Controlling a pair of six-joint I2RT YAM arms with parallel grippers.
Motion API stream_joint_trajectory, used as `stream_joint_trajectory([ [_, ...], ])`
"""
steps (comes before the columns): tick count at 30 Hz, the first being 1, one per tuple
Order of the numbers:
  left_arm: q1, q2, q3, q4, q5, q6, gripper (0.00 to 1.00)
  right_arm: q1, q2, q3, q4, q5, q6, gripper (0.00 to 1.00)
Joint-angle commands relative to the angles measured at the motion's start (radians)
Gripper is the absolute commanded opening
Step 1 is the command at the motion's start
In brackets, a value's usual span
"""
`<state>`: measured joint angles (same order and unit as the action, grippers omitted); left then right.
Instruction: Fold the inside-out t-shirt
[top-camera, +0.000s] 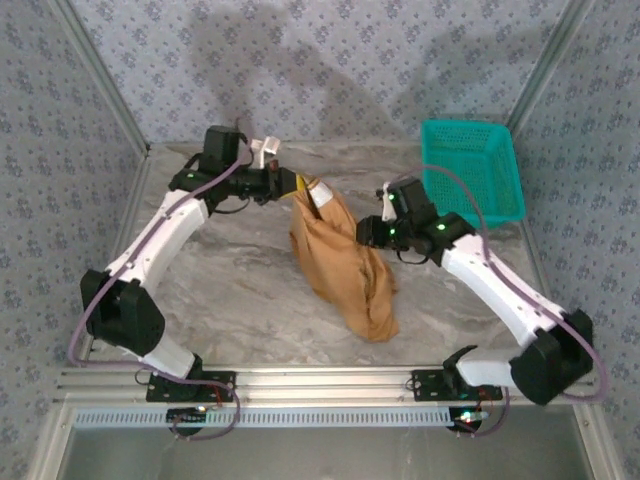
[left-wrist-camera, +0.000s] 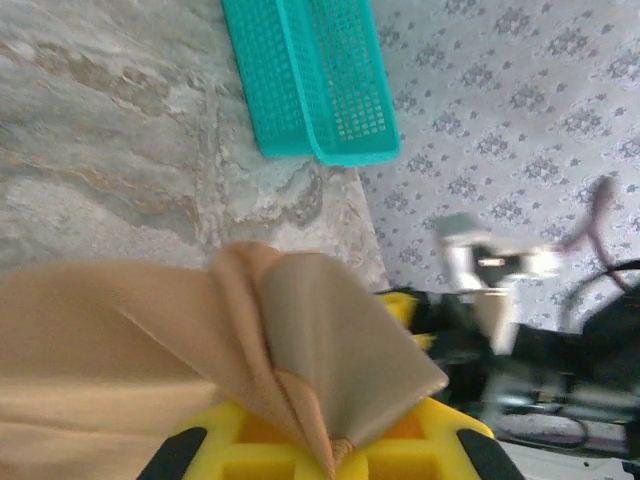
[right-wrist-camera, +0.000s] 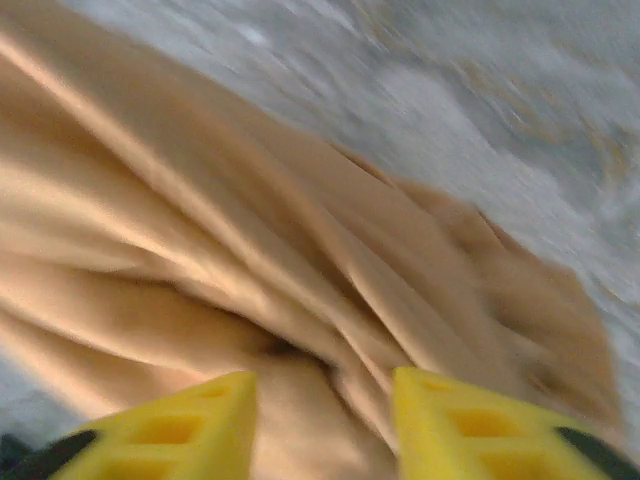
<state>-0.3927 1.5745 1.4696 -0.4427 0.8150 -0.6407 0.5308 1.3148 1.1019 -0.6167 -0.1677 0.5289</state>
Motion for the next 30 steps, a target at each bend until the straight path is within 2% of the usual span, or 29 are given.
stream_joint_trajectory([
  [1,-0.048,0.037,0.042,0.07,-0.01,-0.011,0.0,0.014,0.005,-0.011,-0.026,0.095,0.0,0.54],
  [5,-0.075,0.079,0.102,0.018,-0.015,0.014,0.0,0.052,0.006,0.027,0.011,0.085,-0.043,0.67],
  [9,-0.081,0.088,0.116,0.009,-0.022,0.018,0.0,0.11,0.026,0.042,0.121,0.062,-0.093,0.78],
  [13,-0.084,0.088,0.118,0.003,-0.024,0.018,0.0,0.109,0.102,0.081,0.17,0.039,-0.115,0.79],
  [16,-0.086,0.085,0.12,-0.016,-0.019,0.031,0.0,0.095,0.169,0.157,0.185,0.07,-0.119,0.76],
  [20,-0.086,0.069,0.12,-0.044,-0.017,0.051,0.0,0.03,0.243,0.214,0.235,0.039,-0.109,0.62],
  [22,-0.086,0.06,0.12,-0.054,-0.015,0.06,0.0,0.01,0.278,0.247,0.234,0.007,-0.107,0.39],
  [24,-0.086,0.052,0.122,-0.062,-0.006,0.071,0.0,-0.001,0.3,0.287,0.197,0.006,-0.118,0.06],
  [25,-0.085,0.051,0.127,-0.074,-0.002,0.084,0.0,-0.002,0.301,0.306,0.169,0.008,-0.125,0.0],
  [30,-0.042,0.07,0.249,-0.228,0.021,0.2,0.0,-0.018,0.19,0.415,-0.091,0.053,-0.141,0.0],
])
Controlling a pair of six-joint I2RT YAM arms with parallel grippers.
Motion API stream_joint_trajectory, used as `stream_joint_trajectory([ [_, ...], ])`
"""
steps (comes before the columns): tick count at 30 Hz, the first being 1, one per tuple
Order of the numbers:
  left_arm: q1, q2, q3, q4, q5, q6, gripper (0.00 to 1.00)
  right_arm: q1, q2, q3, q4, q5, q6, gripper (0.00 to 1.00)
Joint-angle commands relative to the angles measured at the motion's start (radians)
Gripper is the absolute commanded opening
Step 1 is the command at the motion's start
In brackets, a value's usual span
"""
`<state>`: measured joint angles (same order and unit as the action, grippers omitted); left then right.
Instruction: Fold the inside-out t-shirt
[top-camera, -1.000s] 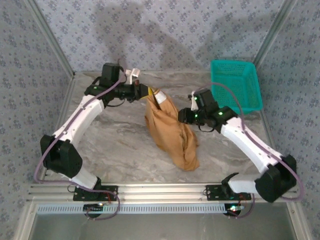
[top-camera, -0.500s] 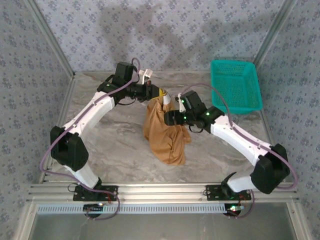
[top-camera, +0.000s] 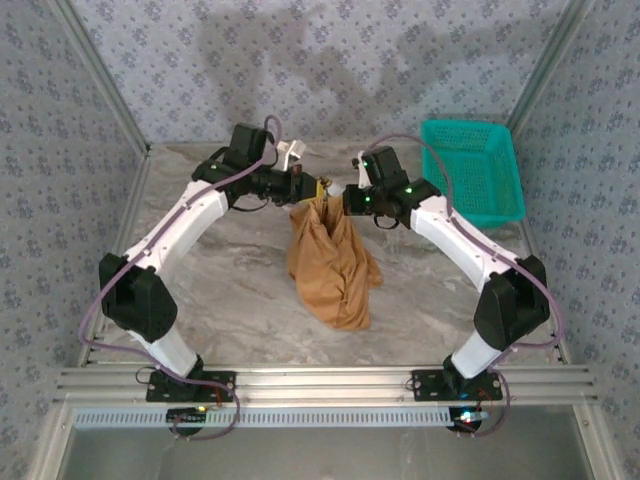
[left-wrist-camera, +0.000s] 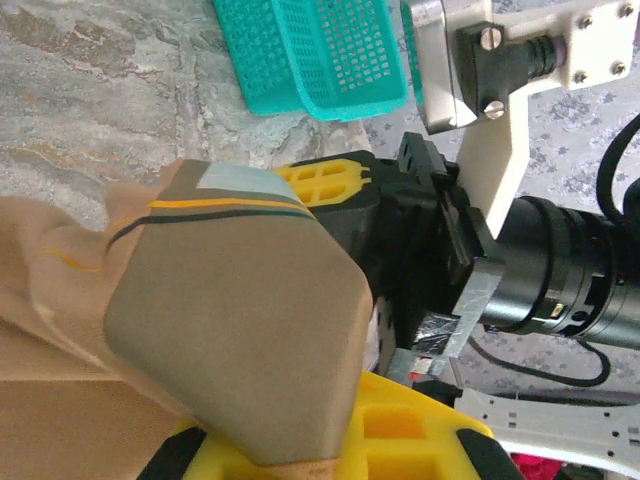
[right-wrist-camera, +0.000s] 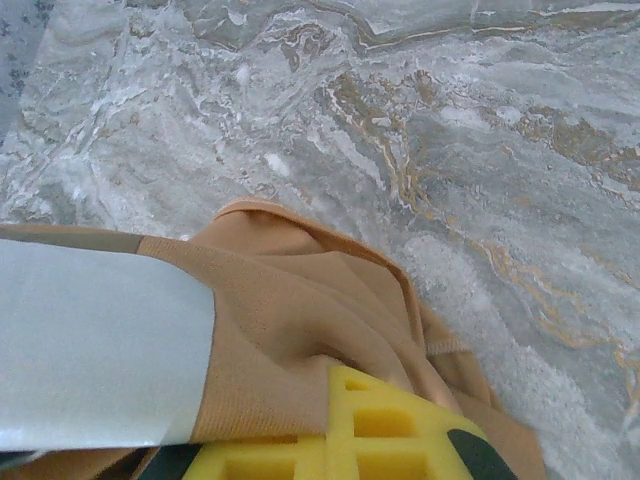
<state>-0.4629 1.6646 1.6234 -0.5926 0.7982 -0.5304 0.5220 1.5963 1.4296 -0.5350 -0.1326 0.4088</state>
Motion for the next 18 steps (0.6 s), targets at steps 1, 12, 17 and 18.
stream_joint_trajectory([
  [1,0.046,-0.014,0.121,-0.081,0.053,0.101,0.0,-0.014,-0.128,0.123,-0.23,0.027,-0.022,0.0],
  [12,0.096,0.042,0.194,-0.042,0.154,0.078,0.0,-0.086,-0.313,0.146,-0.427,0.025,0.053,0.0],
  [17,0.096,0.075,0.087,0.008,0.156,0.057,0.0,-0.168,-0.282,-0.065,-0.31,0.205,0.071,0.0],
  [18,0.096,0.087,0.069,0.028,0.156,0.043,0.0,-0.183,-0.254,-0.081,-0.279,0.258,0.069,0.0],
])
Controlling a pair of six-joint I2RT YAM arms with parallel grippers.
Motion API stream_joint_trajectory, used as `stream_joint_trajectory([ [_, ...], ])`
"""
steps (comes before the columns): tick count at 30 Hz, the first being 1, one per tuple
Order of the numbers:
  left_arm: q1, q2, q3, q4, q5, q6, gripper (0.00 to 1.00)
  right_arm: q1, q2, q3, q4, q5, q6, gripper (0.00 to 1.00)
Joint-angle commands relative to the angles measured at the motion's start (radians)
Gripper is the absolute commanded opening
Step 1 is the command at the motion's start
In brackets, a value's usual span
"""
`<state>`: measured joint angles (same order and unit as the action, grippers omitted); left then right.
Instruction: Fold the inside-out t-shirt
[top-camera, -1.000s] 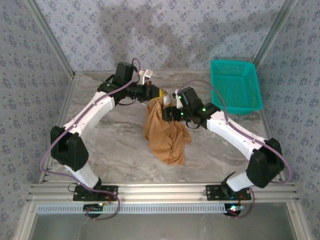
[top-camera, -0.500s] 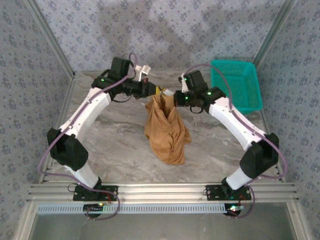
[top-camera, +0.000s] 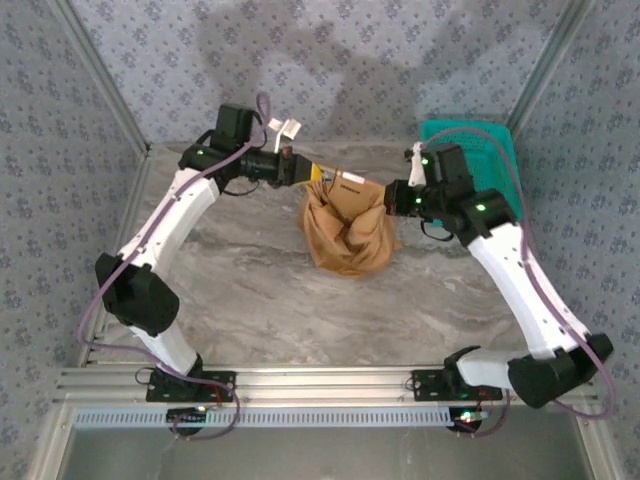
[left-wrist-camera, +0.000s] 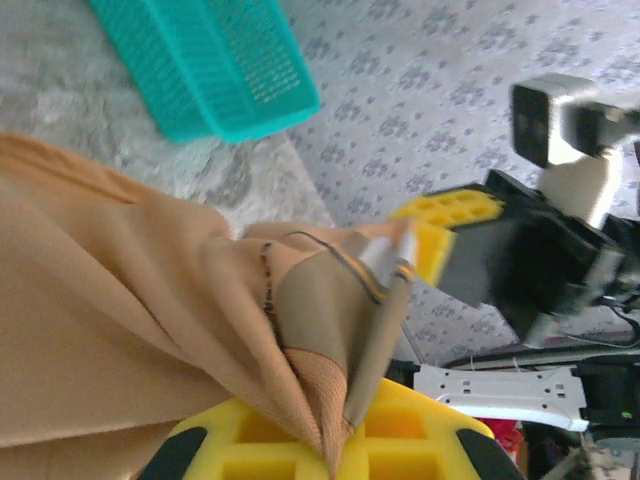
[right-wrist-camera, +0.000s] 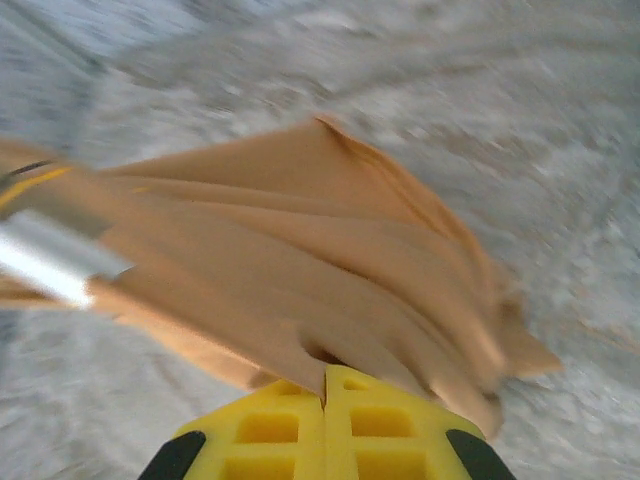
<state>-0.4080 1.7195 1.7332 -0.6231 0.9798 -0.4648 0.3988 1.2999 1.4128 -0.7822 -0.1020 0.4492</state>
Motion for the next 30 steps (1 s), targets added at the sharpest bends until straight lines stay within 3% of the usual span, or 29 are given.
stream_joint_trajectory([
  [1,0.04,0.049,-0.045,0.068,-0.026,-0.03,0.0,-0.073,0.085,-0.062,-0.012,0.271,0.031,0.0],
  [4,0.038,0.12,-0.019,0.066,-0.035,-0.041,0.0,-0.093,0.211,-0.007,0.055,0.346,0.053,0.0],
  [8,0.035,0.236,0.048,0.058,-0.02,-0.077,0.0,-0.1,0.401,0.147,0.034,0.311,0.041,0.03],
  [9,0.034,0.265,0.064,0.055,-0.017,-0.088,0.0,-0.1,0.45,0.2,-0.006,0.292,0.034,0.2],
  [10,0.032,0.289,0.076,0.053,-0.015,-0.098,0.0,-0.098,0.5,0.256,-0.057,0.297,0.033,0.3],
  [12,0.031,0.319,0.09,0.058,-0.021,-0.124,0.0,-0.072,0.533,0.288,-0.121,0.297,0.028,0.4],
  [15,0.032,0.33,0.09,0.085,-0.025,-0.151,0.0,-0.007,0.448,0.15,-0.062,0.254,0.01,0.41],
  [21,0.04,0.342,0.109,0.072,-0.043,-0.156,0.0,0.164,0.236,-0.201,0.252,0.063,0.095,0.36],
  [25,0.041,0.349,0.114,0.068,-0.047,-0.163,0.0,0.223,0.283,-0.251,0.35,0.007,0.135,0.36],
  [30,0.041,0.335,0.108,0.065,-0.05,-0.161,0.0,0.211,0.465,-0.152,0.342,0.004,0.172,0.34],
])
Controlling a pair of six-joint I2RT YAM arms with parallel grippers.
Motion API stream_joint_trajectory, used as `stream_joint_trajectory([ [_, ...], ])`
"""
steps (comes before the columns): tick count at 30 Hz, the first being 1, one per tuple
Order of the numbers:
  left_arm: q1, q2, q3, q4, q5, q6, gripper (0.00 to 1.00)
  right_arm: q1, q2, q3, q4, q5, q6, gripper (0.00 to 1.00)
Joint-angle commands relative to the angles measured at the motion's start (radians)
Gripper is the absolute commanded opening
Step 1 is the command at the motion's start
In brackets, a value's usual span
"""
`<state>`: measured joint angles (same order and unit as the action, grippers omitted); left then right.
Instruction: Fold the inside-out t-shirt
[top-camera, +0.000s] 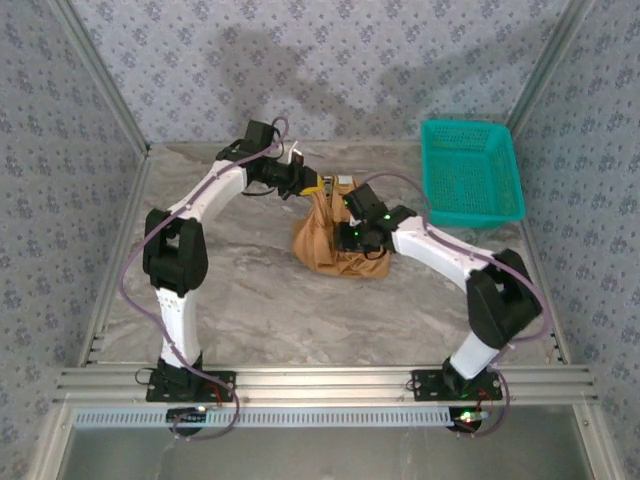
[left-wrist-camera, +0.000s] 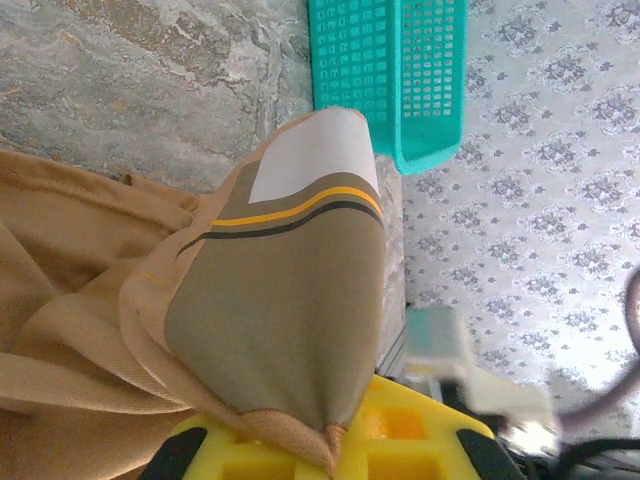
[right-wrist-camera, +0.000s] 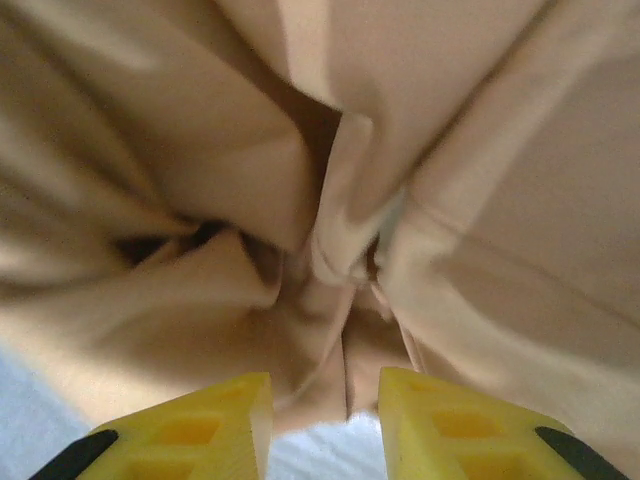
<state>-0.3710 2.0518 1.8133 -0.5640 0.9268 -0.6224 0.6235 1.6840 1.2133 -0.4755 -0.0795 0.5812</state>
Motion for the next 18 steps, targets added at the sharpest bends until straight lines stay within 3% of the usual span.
stream_joint_trajectory([
  [1,0.004,-0.001,0.027,0.001,0.002,0.001,0.0,-0.022,0.115,0.066,0.036,-0.019,0.04,0.34],
  [7,0.012,-0.02,-0.004,-0.008,-0.003,0.02,0.0,-0.066,0.276,0.168,0.049,0.009,0.117,0.34],
  [10,0.028,-0.027,-0.021,-0.01,0.004,0.026,0.0,-0.075,0.301,0.211,0.011,-0.011,0.133,0.04],
  [11,0.039,-0.032,-0.025,-0.011,0.004,0.026,0.0,-0.071,0.282,0.222,-0.017,-0.012,0.116,0.0],
  [18,0.131,-0.04,-0.016,-0.01,-0.002,0.022,0.0,-0.048,-0.042,0.292,-0.209,-0.134,0.022,0.0],
])
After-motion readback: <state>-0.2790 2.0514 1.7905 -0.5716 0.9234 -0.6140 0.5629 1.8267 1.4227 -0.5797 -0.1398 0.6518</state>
